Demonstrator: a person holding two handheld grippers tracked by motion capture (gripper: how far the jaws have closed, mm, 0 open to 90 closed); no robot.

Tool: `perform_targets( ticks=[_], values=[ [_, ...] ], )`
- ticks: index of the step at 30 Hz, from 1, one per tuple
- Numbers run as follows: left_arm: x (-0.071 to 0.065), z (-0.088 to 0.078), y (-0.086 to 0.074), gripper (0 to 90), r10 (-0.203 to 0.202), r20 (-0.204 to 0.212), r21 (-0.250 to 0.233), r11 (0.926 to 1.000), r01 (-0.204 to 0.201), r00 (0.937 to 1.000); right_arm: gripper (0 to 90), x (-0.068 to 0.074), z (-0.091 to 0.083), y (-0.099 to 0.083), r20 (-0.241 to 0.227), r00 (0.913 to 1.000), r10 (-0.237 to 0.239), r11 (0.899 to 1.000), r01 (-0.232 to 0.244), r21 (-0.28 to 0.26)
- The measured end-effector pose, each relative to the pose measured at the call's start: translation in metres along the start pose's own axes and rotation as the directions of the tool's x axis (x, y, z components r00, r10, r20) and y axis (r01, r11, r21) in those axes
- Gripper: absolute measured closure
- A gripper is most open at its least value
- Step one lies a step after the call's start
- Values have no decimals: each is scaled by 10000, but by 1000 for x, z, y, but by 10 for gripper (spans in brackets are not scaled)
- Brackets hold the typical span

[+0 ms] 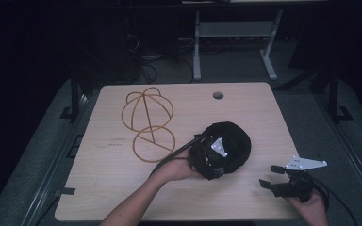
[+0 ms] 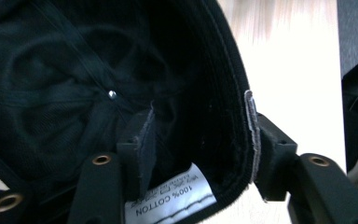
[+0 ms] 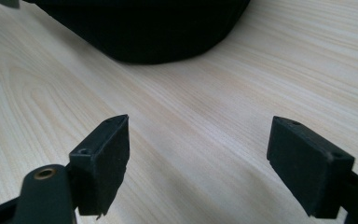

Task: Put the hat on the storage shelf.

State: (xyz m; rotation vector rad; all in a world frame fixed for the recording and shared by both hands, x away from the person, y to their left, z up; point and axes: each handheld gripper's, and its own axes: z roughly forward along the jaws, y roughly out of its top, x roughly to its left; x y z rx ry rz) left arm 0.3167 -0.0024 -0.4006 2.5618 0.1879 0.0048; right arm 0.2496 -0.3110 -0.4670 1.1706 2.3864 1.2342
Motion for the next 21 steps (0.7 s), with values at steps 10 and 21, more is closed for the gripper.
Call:
perform_targets(
  ticks=[10, 21],
  values=[
    [0, -1, -2, 800, 269, 84, -217, 9994, -267, 9996, 207, 1, 3, 1, 79, 9999, 146, 9999, -145, -44],
    [14, -29, 4, 815, -490, 367, -1698, 9840, 545, 9981, 165, 2, -1, 5, -248, 9980, 573, 9962, -588, -641]
  ],
)
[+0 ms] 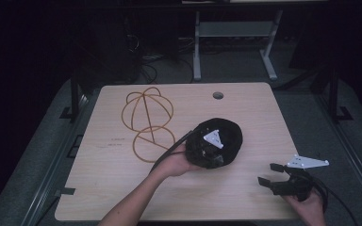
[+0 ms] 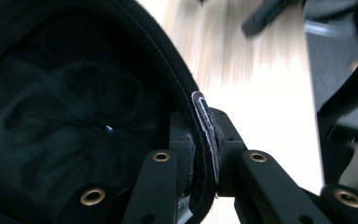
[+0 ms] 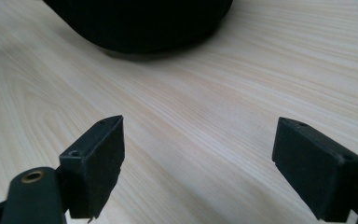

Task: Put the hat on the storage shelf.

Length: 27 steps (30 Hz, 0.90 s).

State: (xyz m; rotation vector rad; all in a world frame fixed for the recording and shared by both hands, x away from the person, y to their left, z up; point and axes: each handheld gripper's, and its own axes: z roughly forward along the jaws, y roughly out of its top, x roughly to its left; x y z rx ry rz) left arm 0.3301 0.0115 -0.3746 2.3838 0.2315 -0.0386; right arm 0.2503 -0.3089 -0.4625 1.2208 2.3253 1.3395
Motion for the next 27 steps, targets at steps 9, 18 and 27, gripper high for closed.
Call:
perform_targets(
  ticks=[9, 18, 27],
  values=[
    [8, -26, 17, 815, -511, 180, -1210, 9912, 529, 9985, 164, 7, -6, 9, -469, 9989, -47, 9978, 16, -657],
    [10, -54, 34, 815, -581, 391, -2240, 9724, 654, 9975, 159, 14, -4, 29, -977, 9951, -142, 9915, 14, -1299],
    [-1, -58, 51, 814, -61, 803, -2357, 9715, 250, 9967, 152, 23, 4, 56, -1179, 9912, -598, 9806, 363, -1926]
  ],
)
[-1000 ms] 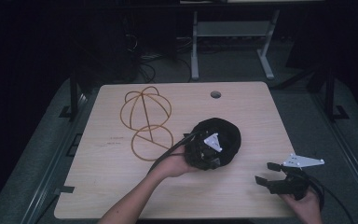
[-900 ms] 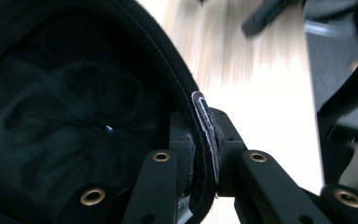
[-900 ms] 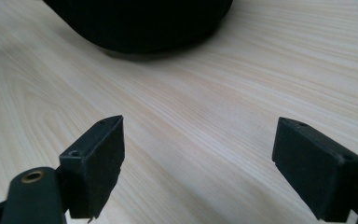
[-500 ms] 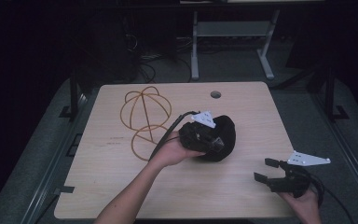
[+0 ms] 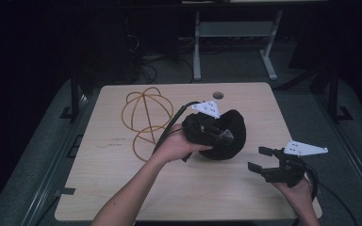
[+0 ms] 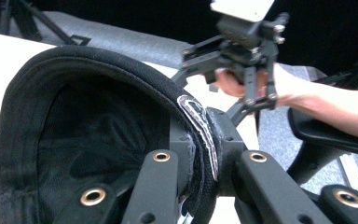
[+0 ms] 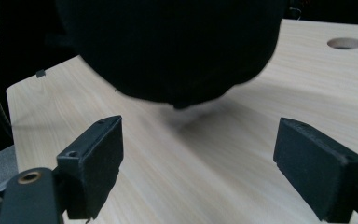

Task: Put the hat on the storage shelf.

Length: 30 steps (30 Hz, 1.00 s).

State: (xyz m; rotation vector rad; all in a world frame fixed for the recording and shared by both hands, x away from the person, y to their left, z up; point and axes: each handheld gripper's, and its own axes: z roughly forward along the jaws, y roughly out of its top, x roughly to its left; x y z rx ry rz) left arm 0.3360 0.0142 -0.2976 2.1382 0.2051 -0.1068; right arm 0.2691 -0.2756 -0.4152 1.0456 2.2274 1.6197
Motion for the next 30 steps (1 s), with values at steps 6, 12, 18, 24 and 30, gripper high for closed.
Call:
perform_targets(
  ticks=[6, 12, 18, 24, 30],
  values=[
    [-5, 8, 7, 812, 282, 254, 221, 9993, -287, 9993, 145, -3, 6, 2, -316, 9994, 120, 9987, -136, -492],
    [-13, 19, 14, 805, 672, 601, 484, 9964, -701, 9959, 149, -8, 3, 3, -696, 9976, 62, 9956, -127, -932],
    [-20, 30, 18, 808, 1076, 872, 737, 9907, -1141, 9904, 314, -10, 4, 1, -1055, 9943, -148, 9974, 71, -723],
    [-22, 34, 21, 809, 1247, 808, 823, 9879, -1313, 9889, 625, -9, 2, 1, -1486, 9876, -517, 9947, 377, -952],
    [-20, 31, 21, 809, 1182, 785, 797, 9890, -1244, 9899, 869, -6, 1, 1, -1319, 9879, -814, 9912, 664, -1141]
  ],
)
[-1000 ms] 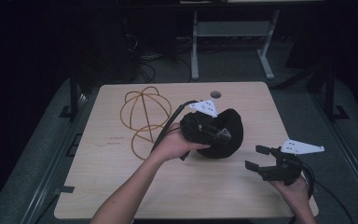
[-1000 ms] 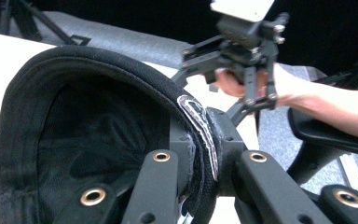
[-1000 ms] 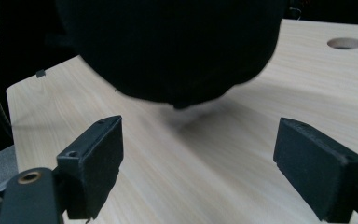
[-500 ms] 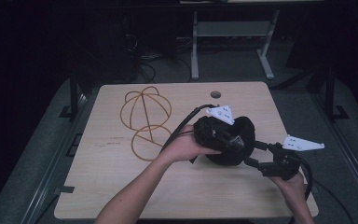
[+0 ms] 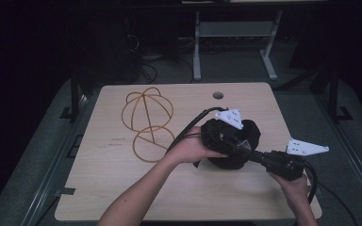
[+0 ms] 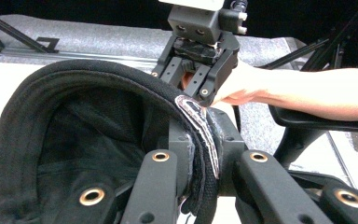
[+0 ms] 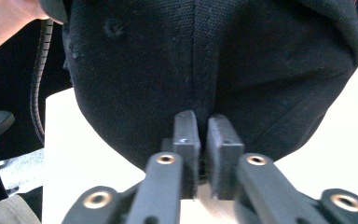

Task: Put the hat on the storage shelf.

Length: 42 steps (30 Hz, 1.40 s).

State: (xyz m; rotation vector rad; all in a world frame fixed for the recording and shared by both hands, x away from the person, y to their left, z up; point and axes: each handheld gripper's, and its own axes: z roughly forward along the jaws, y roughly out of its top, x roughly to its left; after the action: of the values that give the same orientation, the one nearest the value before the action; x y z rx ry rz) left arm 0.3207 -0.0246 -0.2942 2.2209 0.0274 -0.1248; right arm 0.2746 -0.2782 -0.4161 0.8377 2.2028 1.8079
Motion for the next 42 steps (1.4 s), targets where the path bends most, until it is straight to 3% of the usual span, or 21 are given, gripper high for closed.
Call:
perform_targets(
  ticks=[5, 10, 15, 20, 25, 37, 38, 42],
  values=[
    [1, -3, -3, 805, -53, -133, 0, 10000, 53, 9999, 885, 0, -2, 0, 161, 9998, 109, 9999, -108, -78],
    [2, -8, -8, 739, -174, -509, 59, 9998, 177, 9986, 888, 1, -7, 1, 360, 9993, 125, 9998, -120, -140],
    [2, -11, -14, 696, -203, -690, 195, 9996, 217, 9974, 890, 3, -10, 3, 548, 9985, -49, 10000, 51, -34],
    [2, -21, -22, 629, -348, -1135, 114, 9993, 363, 9929, 891, 7, -11, 9, 770, 9967, -258, 9996, 248, 136],
    [0, -36, -31, 550, -553, -1837, -120, 9985, 540, 9814, 891, 7, -14, 15, 967, 9945, -402, 9989, 378, 272],
    [-6, -56, -62, 504, -735, -2560, -77, 9972, 739, 9639, 892, 7, -19, 28, 1315, 9891, -660, 9962, 579, 643],
    [-8, -59, -68, 498, -800, -2693, -119, 9967, 797, 9597, 892, 7, -19, 30, 1320, 9889, -676, 9961, 594, 649],
    [-13, -66, -78, 486, -797, -2917, -160, 9968, 784, 9532, 892, 7, -21, 38, 1318, 9881, -794, 9951, 706, 697]
  ],
)
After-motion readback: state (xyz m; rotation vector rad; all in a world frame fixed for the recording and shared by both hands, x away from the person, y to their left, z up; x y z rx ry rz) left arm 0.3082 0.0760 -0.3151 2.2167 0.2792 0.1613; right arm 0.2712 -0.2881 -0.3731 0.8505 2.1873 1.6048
